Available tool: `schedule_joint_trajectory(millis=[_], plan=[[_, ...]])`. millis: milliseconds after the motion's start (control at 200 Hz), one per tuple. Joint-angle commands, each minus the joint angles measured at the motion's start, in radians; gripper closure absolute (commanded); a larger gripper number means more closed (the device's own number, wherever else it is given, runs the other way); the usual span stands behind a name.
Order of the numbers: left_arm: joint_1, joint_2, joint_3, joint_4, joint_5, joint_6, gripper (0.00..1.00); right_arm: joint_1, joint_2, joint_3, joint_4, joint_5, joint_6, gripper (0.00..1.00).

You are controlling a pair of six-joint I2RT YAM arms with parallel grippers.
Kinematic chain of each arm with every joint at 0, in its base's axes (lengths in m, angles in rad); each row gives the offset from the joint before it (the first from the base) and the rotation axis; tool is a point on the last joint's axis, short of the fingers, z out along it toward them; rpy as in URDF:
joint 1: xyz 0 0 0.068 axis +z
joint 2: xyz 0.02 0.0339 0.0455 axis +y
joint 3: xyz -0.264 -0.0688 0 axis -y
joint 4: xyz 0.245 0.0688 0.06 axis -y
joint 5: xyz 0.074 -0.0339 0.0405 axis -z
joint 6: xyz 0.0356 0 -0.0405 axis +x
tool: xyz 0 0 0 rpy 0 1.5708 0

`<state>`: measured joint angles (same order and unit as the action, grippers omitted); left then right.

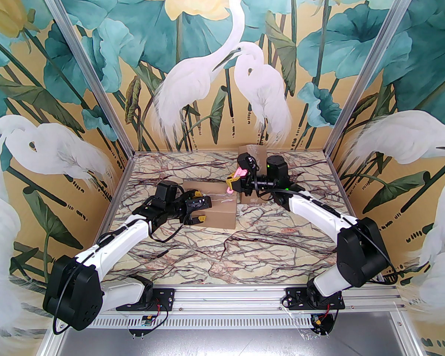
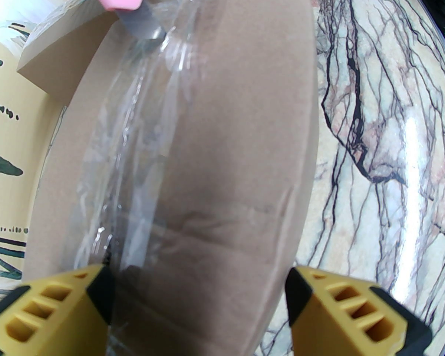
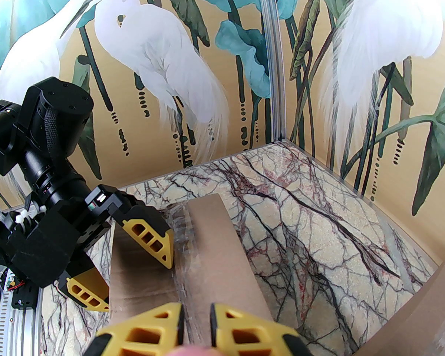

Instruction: Unpack the express box

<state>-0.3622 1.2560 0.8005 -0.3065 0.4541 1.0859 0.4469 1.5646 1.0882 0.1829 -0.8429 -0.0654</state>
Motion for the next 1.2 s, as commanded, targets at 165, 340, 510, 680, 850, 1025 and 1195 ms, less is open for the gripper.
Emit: schedule_joint_trajectory(millis=[165, 340, 510, 680, 850, 1025, 1195], plan=[[0.007, 0.025, -0.060, -0.183, -0.109, -0.037, 0.20, -0.002, -0.016, 0.003, -0.092, -0.012, -0.073, 1.00], [0.010, 0.028, -0.061, -0.181, -0.129, -0.053, 0.20, -0.024, -0.058, -0.026, -0.136, -0.003, -0.087, 1.00], [0.016, 0.030, -0.060, -0.181, -0.140, -0.066, 0.20, -0.055, -0.101, -0.057, -0.168, 0.004, -0.098, 1.00], [0.022, 0.037, -0.054, -0.190, -0.144, -0.076, 0.20, -0.078, -0.124, -0.083, -0.187, 0.004, -0.110, 1.00], [0.024, 0.043, -0.052, -0.197, -0.144, -0.078, 0.20, -0.093, -0.150, -0.097, -0.218, 0.003, -0.113, 1.00], [0.024, 0.045, -0.053, -0.207, -0.131, -0.067, 0.20, -0.144, -0.215, -0.138, -0.201, 0.026, -0.094, 1.00], [0.023, 0.024, -0.036, -0.227, -0.087, -0.054, 0.18, -0.168, -0.239, -0.144, -0.099, 0.076, 0.019, 1.00]])
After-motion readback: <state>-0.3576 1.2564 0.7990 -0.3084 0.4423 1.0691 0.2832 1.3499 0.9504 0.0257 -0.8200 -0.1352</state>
